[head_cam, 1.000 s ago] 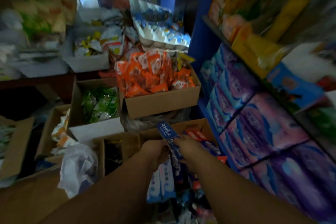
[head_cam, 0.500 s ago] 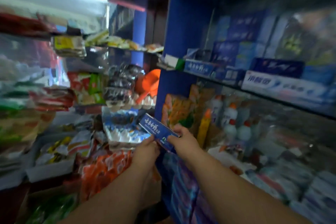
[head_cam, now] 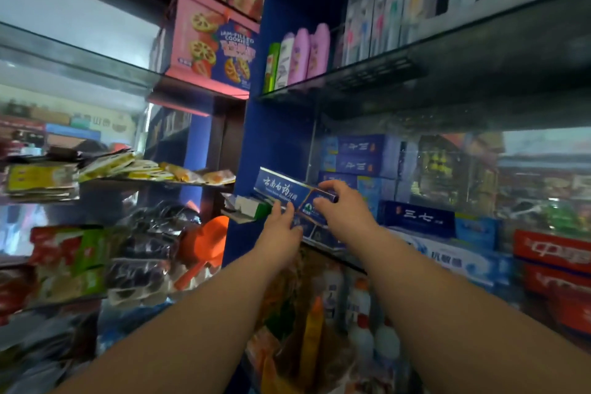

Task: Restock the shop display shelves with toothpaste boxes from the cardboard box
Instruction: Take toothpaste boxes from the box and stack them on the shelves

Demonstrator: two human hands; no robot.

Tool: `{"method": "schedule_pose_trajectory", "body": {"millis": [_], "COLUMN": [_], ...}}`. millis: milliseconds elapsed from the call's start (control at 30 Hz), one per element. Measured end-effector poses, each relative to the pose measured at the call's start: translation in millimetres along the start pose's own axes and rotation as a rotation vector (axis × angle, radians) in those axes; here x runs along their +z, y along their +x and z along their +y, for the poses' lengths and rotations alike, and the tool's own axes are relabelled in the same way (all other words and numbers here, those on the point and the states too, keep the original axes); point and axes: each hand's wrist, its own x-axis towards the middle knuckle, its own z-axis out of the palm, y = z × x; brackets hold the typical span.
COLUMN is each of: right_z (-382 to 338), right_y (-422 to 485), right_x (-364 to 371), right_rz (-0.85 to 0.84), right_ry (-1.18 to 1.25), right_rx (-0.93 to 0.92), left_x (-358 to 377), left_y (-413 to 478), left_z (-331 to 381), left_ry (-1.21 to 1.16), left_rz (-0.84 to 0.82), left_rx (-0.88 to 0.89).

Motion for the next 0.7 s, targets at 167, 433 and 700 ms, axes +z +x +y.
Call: {"method": "schedule_pose_trajectory", "body": {"millis": [167,433,700], "right_z": [28.1,72.1,82.5], "right_y": [48.3,76.3,89.4], "right_x": [-17.2,-10.9,3.1], "right_rz": [0.029,0.010,0.042], "right_ry": [-0.068,-0.050,0.087], "right_rx": [0.022,0.109,0.175], "left_x": [17.9,75.3,80.3], "left_y": [41.8,76.1,85.0], "left_z": [19.9,0.6,-9.9], "left_ry": [0.158,0.242,0.197], "left_rz": [-0.145,-0.136,-0.036], "left_rx": [0.000,-0.027,-0.113]}}
